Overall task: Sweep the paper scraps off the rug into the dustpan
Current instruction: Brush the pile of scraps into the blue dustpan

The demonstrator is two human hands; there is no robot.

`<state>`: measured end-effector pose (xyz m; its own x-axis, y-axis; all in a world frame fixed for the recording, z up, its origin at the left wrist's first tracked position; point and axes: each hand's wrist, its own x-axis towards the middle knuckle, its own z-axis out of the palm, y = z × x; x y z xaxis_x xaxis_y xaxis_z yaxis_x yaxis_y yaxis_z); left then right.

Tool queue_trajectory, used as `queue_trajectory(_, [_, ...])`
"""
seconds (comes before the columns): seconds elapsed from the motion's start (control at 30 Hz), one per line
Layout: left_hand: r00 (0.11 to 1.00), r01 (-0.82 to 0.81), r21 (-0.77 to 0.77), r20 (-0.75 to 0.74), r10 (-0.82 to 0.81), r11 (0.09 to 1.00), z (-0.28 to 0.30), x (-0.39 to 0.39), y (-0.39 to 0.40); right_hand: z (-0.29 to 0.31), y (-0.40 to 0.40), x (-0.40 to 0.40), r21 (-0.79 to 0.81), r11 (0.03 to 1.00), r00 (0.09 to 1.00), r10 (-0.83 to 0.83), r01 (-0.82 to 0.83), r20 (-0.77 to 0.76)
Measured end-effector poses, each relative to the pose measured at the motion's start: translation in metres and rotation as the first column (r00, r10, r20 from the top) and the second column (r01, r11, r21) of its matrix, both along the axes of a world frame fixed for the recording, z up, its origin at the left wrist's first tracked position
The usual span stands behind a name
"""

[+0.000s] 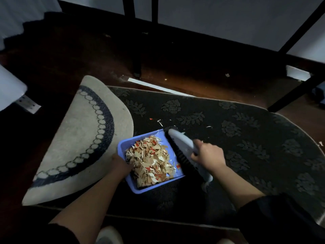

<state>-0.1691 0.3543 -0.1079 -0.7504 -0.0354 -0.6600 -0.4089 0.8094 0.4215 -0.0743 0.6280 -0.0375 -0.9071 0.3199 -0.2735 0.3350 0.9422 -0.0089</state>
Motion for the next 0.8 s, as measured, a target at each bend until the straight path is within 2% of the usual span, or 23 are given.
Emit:
queue_trajectory(0.1, [1.000,-0.021,0.004,0.004,0.021,1.000,-0.002,-0.001,0.000,0.008,-0.003,0.005,-0.017,0.999,0.998,0.028,-0.029,-0.057])
queue_trajectory(0.23, [0.999,-0.040,0.001,0.013,0.040,0.999,-0.002,0.000,0.001,0.021,0.011,0.012,0.000,0.999,0.987,-0.050,0.050,-0.151])
queue_trajectory(0.4, [0.997,-0.075,0.007,0.012,0.074,0.997,-0.001,0.000,0.002,0.020,0.032,0.011,0.044,0.986,0.981,-0.156,0.162,-0.119])
queue_trajectory(0.57, [1.000,-0.022,0.025,0.011,0.022,0.999,0.001,0.000,0.000,0.005,0.044,0.002,0.081,0.959,0.961,-0.264,0.271,-0.085])
queue_trajectory(0.63, [1.000,0.016,0.007,0.000,-0.016,1.000,0.005,-0.002,-0.003,0.002,0.042,-0.001,0.069,0.967,0.969,-0.241,0.245,-0.059])
queue_trajectory(0.8, [0.999,0.052,0.009,0.017,-0.052,0.999,0.010,-0.001,-0.004,-0.001,0.024,0.001,0.038,0.999,1.000,-0.022,0.021,0.015])
